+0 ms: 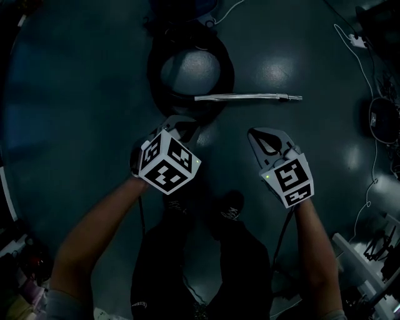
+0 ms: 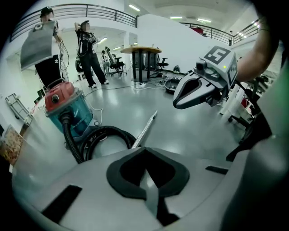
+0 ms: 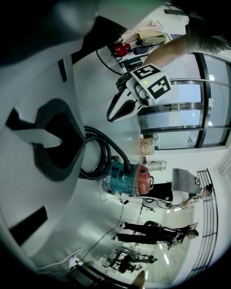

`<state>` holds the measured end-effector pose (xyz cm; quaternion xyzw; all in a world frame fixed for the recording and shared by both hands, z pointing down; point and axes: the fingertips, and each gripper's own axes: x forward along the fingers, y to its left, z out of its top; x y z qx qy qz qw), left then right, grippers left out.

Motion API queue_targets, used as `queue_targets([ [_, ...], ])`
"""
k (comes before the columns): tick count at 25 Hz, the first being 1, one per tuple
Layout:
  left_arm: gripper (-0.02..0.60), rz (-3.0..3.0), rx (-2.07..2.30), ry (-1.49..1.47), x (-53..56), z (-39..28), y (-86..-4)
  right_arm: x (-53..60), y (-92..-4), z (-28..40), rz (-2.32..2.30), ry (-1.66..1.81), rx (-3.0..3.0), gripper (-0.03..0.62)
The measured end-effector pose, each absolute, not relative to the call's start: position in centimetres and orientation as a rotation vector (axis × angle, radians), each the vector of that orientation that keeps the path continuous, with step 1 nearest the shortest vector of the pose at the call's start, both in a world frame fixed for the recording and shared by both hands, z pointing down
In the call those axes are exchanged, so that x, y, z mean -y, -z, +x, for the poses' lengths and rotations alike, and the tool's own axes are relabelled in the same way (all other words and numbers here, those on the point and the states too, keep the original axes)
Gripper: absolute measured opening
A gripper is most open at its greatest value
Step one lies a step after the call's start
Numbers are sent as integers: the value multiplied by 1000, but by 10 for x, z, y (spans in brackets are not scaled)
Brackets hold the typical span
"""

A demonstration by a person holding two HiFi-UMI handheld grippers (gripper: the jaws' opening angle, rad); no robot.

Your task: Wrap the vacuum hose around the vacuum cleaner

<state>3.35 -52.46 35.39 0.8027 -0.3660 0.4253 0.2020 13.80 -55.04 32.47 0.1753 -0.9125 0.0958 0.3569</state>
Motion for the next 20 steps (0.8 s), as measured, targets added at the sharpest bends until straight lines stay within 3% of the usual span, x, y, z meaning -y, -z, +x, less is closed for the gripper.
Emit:
queue_targets([
  [10,6,2268,1074,-1030,475,49,-165,488,-134,123,539,-380,2442,3],
  [20,6,2345,1178,-1068,443,68,-8,440,24,141,532,-426,2488,3],
])
